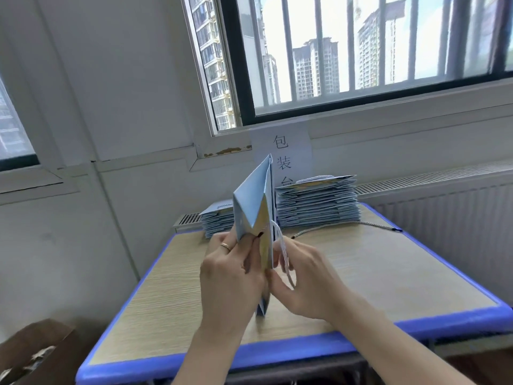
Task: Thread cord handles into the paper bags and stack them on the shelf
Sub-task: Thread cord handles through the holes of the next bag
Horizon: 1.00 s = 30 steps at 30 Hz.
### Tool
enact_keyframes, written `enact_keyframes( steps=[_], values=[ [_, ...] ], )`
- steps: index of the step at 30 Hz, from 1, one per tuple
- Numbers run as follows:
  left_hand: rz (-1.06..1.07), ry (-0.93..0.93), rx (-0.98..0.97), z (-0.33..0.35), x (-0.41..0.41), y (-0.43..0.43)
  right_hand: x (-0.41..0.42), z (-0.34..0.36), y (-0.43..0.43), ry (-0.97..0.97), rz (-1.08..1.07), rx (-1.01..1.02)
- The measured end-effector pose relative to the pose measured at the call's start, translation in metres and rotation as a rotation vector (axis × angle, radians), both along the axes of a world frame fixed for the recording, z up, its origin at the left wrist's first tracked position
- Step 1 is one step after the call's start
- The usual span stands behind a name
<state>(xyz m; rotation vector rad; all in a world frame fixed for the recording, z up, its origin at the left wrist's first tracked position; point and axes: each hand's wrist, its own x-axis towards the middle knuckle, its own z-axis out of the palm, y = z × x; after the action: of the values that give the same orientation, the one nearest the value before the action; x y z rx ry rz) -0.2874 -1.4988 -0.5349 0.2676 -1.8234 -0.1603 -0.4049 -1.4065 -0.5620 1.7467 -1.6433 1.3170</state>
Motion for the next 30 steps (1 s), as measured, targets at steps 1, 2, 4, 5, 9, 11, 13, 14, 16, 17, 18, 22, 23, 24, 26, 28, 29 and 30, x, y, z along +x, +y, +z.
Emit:
enact_keyframes(
  steps=[1,2,4,5,9,11,13,14,16,17,18,22,23,24,26,28,29,30],
  values=[
    [0.022,-0.002,0.000,-0.004,0.000,-0.001,-0.001,-0.001,0.001,-0.011,0.007,0.002],
    [0.033,-0.016,0.008,-0.008,-0.002,-0.002,-0.004,-0.001,0.001,-0.020,0.010,0.001],
    [0.010,-0.050,0.067,-0.019,-0.003,-0.002,-0.007,-0.001,0.003,-0.046,0.029,0.017],
    [-0.023,-0.056,0.113,-0.024,-0.003,-0.001,-0.008,-0.001,0.004,-0.057,0.038,0.047],
    [-0.083,-0.010,0.282,-0.030,-0.002,-0.002,-0.009,0.000,0.006,-0.031,0.046,0.190],
    [-0.074,0.005,0.316,-0.030,-0.001,-0.004,-0.014,0.002,0.008,-0.043,0.078,0.261],
    [-0.059,-0.016,0.299,-0.031,0.002,-0.006,-0.023,0.005,0.012,-0.008,0.028,0.390],
    [-0.049,-0.029,0.300,-0.032,0.003,-0.008,-0.027,0.006,0.013,0.021,-0.024,0.461],
    [-0.035,-0.050,0.369,-0.034,0.003,-0.012,-0.032,0.004,0.015,0.064,-0.136,0.551],
    [-0.045,-0.053,0.424,-0.036,0.004,-0.013,-0.033,0.001,0.015,0.066,-0.179,0.563],
    [-0.060,-0.058,0.462,-0.036,0.004,-0.014,-0.032,-0.001,0.015,0.053,-0.210,0.569],
    [-0.084,-0.120,0.425,-0.040,0.006,-0.010,-0.027,0.000,0.015,-0.327,-0.121,0.518],
    [-0.078,-0.138,0.390,-0.040,0.006,-0.008,-0.026,0.000,0.014,-0.423,-0.062,0.482],
    [-0.070,-0.150,0.370,-0.040,0.005,-0.007,-0.025,0.000,0.013,-0.498,-0.004,0.449],
    [-0.064,-0.152,0.376,-0.038,0.004,-0.007,-0.025,-0.001,0.012,-0.605,0.111,0.395],
    [-0.085,-0.138,0.395,-0.038,0.005,-0.007,-0.025,-0.001,0.011,-0.665,0.198,0.364],
    [-0.100,-0.133,0.411,-0.038,0.005,-0.007,-0.025,0.000,0.011,-0.685,0.229,0.369],
    [-0.118,-0.129,0.438,-0.037,0.006,-0.007,-0.026,0.000,0.011,-0.702,0.259,0.380]
  ],
)
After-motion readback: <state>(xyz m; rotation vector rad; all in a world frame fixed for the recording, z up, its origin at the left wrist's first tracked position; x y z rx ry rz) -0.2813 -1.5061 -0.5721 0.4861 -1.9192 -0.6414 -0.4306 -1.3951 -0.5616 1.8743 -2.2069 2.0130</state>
